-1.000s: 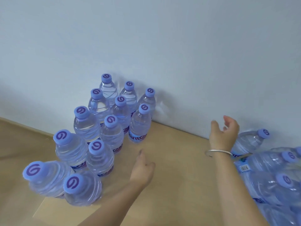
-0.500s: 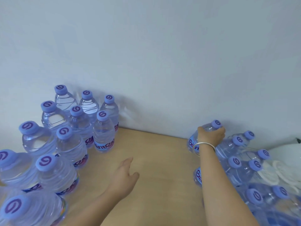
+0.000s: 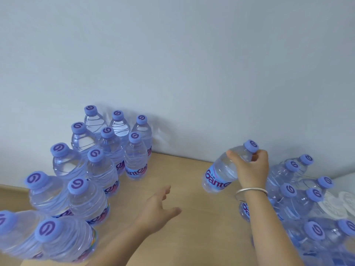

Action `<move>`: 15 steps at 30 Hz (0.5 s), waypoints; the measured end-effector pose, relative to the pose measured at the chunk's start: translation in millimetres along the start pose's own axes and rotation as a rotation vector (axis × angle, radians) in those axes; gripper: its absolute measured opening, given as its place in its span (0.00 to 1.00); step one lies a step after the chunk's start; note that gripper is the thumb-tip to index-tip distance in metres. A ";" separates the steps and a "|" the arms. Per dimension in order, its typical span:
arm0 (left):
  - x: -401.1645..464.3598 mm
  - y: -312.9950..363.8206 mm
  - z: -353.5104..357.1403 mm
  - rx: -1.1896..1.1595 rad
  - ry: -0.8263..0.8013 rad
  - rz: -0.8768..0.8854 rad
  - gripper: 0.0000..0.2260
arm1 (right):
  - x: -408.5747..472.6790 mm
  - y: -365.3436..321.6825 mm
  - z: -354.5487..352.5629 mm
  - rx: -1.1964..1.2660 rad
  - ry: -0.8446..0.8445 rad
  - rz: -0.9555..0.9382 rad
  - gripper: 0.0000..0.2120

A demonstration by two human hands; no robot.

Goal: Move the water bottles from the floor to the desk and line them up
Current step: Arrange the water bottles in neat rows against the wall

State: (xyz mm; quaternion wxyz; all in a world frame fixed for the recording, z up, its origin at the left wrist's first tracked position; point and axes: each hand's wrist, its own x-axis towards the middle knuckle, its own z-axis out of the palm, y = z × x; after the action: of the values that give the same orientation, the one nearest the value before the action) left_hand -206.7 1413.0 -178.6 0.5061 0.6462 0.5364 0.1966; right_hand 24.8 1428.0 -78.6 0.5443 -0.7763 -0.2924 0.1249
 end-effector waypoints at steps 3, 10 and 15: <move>-15.7 22.1 -10.7 -0.170 -0.008 0.058 0.45 | -35.0 -32.4 -4.0 0.226 -0.221 -0.007 0.20; -62.9 28.3 -50.0 -0.700 -0.149 0.136 0.29 | -83.3 -72.7 12.6 0.330 -0.687 0.001 0.37; -84.0 7.0 -56.6 -0.779 -0.303 0.020 0.28 | -106.6 -70.6 23.5 0.206 -0.868 0.010 0.29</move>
State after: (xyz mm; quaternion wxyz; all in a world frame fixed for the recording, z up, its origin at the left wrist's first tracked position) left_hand -277.5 1363.8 -125.0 0.7841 0.4331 0.3350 0.2924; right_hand -94.7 1399.9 -36.0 0.4451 -0.5952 -0.4758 0.4703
